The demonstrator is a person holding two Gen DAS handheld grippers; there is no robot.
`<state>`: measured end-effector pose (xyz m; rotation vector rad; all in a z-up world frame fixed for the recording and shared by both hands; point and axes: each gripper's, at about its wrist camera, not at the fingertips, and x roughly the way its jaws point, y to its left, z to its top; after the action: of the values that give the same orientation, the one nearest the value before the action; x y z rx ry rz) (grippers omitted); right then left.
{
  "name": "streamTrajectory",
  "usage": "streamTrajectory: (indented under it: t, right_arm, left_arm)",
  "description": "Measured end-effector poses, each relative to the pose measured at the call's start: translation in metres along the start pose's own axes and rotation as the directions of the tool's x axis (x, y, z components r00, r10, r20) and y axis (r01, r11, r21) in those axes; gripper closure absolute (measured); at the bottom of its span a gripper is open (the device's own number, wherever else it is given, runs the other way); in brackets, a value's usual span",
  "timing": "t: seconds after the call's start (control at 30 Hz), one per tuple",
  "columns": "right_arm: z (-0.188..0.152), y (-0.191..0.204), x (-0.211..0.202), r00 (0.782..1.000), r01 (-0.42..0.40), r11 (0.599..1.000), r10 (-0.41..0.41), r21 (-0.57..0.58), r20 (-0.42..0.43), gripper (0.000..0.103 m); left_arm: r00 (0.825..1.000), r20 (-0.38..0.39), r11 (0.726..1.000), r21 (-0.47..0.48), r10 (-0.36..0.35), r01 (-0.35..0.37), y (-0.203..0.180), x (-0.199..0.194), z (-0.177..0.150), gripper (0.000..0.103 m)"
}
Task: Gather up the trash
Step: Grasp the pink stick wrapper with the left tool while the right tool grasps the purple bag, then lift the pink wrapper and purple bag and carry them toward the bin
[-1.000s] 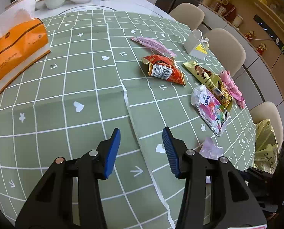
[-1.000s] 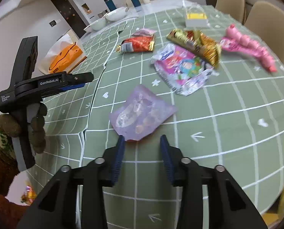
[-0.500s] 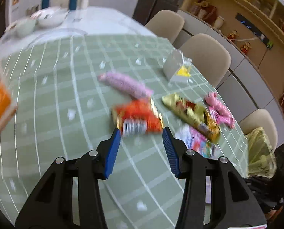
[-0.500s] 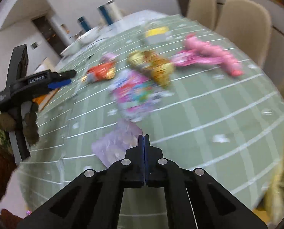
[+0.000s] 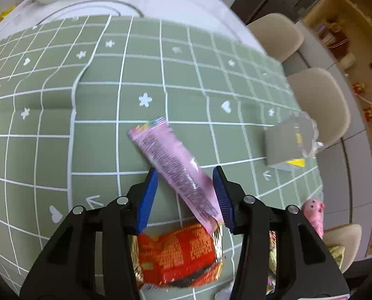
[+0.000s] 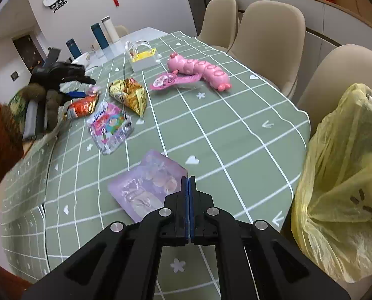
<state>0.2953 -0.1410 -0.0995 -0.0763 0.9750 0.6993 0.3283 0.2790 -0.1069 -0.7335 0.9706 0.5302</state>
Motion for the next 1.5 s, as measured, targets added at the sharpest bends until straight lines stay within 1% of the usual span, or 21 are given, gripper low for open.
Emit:
streamTrajectory:
  t: [0.03, 0.07, 0.1, 0.13, 0.17, 0.27, 0.37, 0.47, 0.57, 0.67, 0.77, 0.87, 0.93, 1.0, 1.1, 1.23, 1.27, 1.33, 1.4, 1.43, 1.5]
  right_arm:
    - [-0.001, 0.001, -0.002, 1.000, -0.001, 1.000, 0.001, -0.001, 0.005, 0.100]
    - [-0.001, 0.001, -0.002, 1.000, -0.002, 1.000, 0.002, 0.000, 0.009, 0.100]
    - [-0.001, 0.000, -0.004, 1.000, -0.002, 1.000, 0.002, 0.005, 0.015, 0.100]
    - [-0.001, -0.002, -0.007, 1.000, -0.003, 1.000, 0.002, 0.012, 0.022, 0.100]
    - [0.000, -0.004, -0.009, 1.000, -0.002, 1.000, 0.002, 0.019, 0.029, 0.100]
    - [0.003, -0.009, -0.014, 0.999, -0.008, 0.999, 0.006, 0.039, 0.046, 0.100]
    - [0.004, -0.011, -0.015, 0.999, -0.008, 0.999, 0.006, 0.046, 0.052, 0.100]
    - [0.002, -0.012, -0.015, 0.999, -0.006, 0.999, 0.004, 0.051, 0.053, 0.100]
    - [0.000, -0.015, -0.013, 0.999, -0.013, 0.998, 0.010, 0.059, 0.042, 0.100]
    - [-0.003, -0.019, -0.010, 0.998, -0.057, 0.995, 0.054, 0.084, 0.034, 0.099]
    - [-0.006, -0.020, -0.005, 0.998, -0.062, 0.994, 0.059, 0.091, 0.028, 0.099]
    - [-0.009, -0.018, 0.003, 0.998, -0.058, 0.995, 0.059, 0.087, -0.009, 0.097]
    - [-0.011, -0.015, 0.008, 0.996, -0.075, 0.993, 0.078, 0.089, -0.032, 0.093]
    - [-0.011, -0.012, 0.009, 0.995, -0.089, 0.992, 0.092, 0.087, -0.028, 0.082]
    - [-0.010, -0.009, 0.011, 0.990, -0.139, 0.986, 0.142, 0.093, -0.023, 0.068]
    - [-0.007, -0.014, 0.015, 0.982, -0.189, 0.975, 0.190, 0.115, -0.002, 0.068]
    - [-0.005, -0.013, 0.016, 0.982, -0.187, 0.977, 0.189, 0.102, -0.007, 0.068]
    - [-0.002, -0.005, 0.017, 0.989, -0.148, 0.988, 0.149, 0.044, -0.016, 0.068]
    - [0.001, 0.010, 0.020, 0.998, -0.058, 0.997, 0.057, -0.060, -0.017, 0.068]
    - [0.002, 0.020, 0.022, 1.000, 0.001, 0.991, -0.002, -0.132, -0.015, 0.068]
    - [0.002, 0.034, 0.027, 0.999, 0.050, 0.973, -0.053, -0.225, -0.007, 0.068]
  left_arm:
    - [1.000, 0.009, 1.000, 0.014, 0.013, -0.013, -0.003, -0.001, 0.000, 0.066]
    - [1.000, 0.011, 0.999, 0.032, 0.018, -0.018, -0.006, -0.002, 0.000, 0.077]
    - [1.000, 0.011, 0.999, 0.050, 0.016, -0.016, -0.009, -0.003, 0.000, 0.081]
    - [1.000, 0.015, 0.997, 0.070, 0.012, -0.013, -0.012, -0.007, -0.003, 0.089]
    - [1.000, 0.020, 0.996, 0.084, 0.011, -0.013, -0.014, -0.010, -0.005, 0.093]
    - [0.999, 0.029, 0.990, 0.137, -0.020, 0.016, -0.018, -0.027, -0.017, 0.094]
    - [0.998, 0.023, 0.977, 0.208, -0.055, 0.049, -0.022, -0.045, -0.037, 0.094]
    - [0.994, -0.031, 0.967, 0.229, -0.108, 0.112, -0.021, -0.056, -0.060, 0.094]
    - [0.987, -0.075, 0.956, 0.250, -0.140, 0.155, -0.023, -0.067, -0.086, 0.094]
    - [0.983, -0.101, 0.940, 0.293, -0.152, 0.175, -0.026, -0.079, -0.116, 0.094]
    - [0.984, -0.102, 0.923, 0.345, -0.143, 0.170, -0.033, -0.088, -0.142, 0.094]
    - [0.985, -0.104, 0.907, 0.386, -0.136, 0.166, -0.042, -0.094, -0.160, 0.094]
    - [0.983, -0.117, 0.901, 0.396, -0.144, 0.179, -0.045, -0.094, -0.166, 0.094]
    - [0.980, -0.128, 0.899, 0.393, -0.153, 0.192, -0.047, -0.093, -0.170, 0.094]
    - [0.979, -0.136, 0.898, 0.395, -0.154, 0.196, -0.050, -0.092, -0.175, 0.094]
    - [0.981, -0.133, 0.888, 0.422, -0.139, 0.183, -0.054, -0.094, -0.186, 0.094]
    - [0.983, -0.125, 0.883, 0.436, -0.135, 0.177, -0.056, -0.096, -0.189, 0.094]
    - [0.986, -0.110, 0.873, 0.458, -0.129, 0.165, -0.060, -0.101, -0.193, 0.094]
    - [0.986, -0.104, 0.866, 0.473, -0.129, 0.163, -0.064, -0.106, -0.197, 0.094]
    - [0.986, -0.106, 0.863, 0.476, -0.132, 0.167, -0.066, -0.108, -0.199, 0.094]
    - [0.986, -0.100, 0.859, 0.484, -0.135, 0.167, -0.068, -0.113, -0.201, 0.094]
